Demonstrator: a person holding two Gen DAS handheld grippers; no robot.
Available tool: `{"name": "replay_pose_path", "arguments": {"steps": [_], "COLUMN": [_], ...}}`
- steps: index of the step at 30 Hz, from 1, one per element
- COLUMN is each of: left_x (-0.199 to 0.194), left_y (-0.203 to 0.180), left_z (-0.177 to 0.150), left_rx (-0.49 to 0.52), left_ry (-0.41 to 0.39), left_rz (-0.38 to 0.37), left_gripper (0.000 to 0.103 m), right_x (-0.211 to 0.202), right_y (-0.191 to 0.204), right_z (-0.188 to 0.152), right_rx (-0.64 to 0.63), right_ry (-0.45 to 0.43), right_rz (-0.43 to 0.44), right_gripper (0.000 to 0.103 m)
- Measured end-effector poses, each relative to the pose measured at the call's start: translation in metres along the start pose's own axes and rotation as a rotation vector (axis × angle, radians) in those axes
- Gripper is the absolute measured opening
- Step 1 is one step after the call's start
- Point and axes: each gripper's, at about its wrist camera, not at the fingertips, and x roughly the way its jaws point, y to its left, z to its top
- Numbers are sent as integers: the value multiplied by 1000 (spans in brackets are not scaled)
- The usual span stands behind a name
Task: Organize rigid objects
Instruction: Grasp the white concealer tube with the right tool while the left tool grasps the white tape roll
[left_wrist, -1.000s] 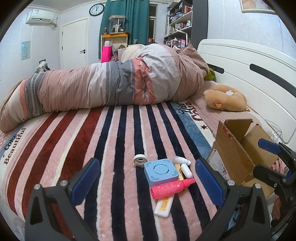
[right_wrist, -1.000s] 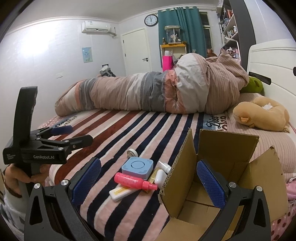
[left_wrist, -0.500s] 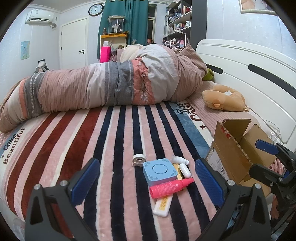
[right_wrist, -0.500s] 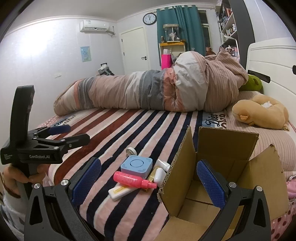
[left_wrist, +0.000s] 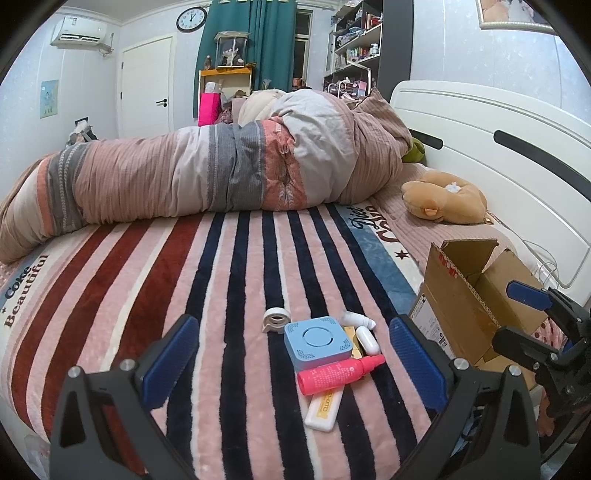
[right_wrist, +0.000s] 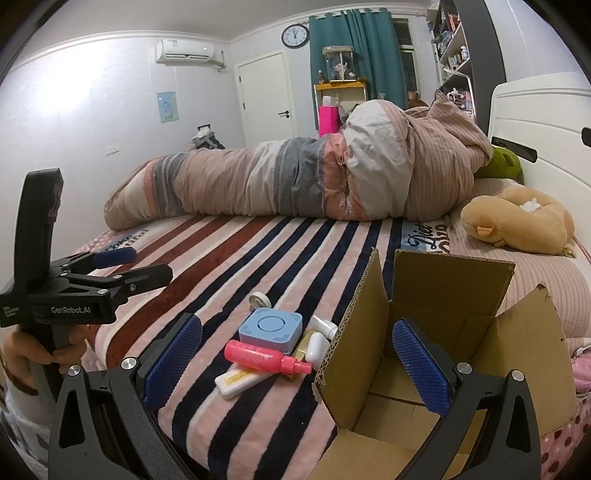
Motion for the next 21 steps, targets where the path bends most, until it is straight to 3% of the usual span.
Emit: {"name": "replay_pose_path", "arguments": {"steps": [11, 17, 21], "left_x": [-4, 1, 7], "left_y": [15, 54, 85], "left_z": [-3, -8, -14], "left_rx": [-3, -13, -23], "left_ry": [-37, -46, -25], "left_rz": [-44, -79, -94], "left_gripper": [103, 103, 103], "right_x": [1, 7, 25], "right_y": [8, 41, 73], "right_z": [-1, 7, 9], "right_rx": [6, -27, -46], "right_ry": [16, 17, 17], "right_rz": [-56, -98, -70], "right_gripper": [103, 86, 63]}}
